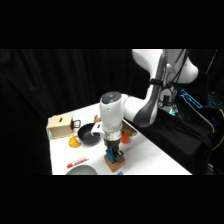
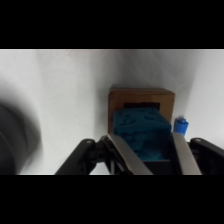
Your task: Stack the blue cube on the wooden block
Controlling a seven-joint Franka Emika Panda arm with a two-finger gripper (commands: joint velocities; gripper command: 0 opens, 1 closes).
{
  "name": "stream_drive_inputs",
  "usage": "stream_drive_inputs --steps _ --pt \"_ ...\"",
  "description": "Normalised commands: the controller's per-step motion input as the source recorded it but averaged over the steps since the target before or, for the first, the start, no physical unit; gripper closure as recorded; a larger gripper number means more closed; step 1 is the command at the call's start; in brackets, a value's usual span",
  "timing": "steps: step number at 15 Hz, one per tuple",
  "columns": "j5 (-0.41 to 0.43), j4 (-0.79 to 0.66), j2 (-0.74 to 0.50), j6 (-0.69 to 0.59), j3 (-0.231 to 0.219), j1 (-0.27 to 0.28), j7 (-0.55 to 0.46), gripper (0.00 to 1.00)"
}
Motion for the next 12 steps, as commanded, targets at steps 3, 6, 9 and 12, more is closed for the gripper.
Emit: stream_drive_inputs --steps 3,6,9,12 --pt "0.204 0.01 -0.04 0.00 0.055 -0.020 -0.20 0.01" --pt "0.168 -0.02 -0.09 -0.04 0.041 -0.003 -0.18 0.00" --pt "0.108 -0.06 -0.16 -0.06 -0.010 0.028 -0.13 0.00" --pt "0.033 -0.12 -0.24 -0.09 -0.081 0.062 -0.07 0.00"
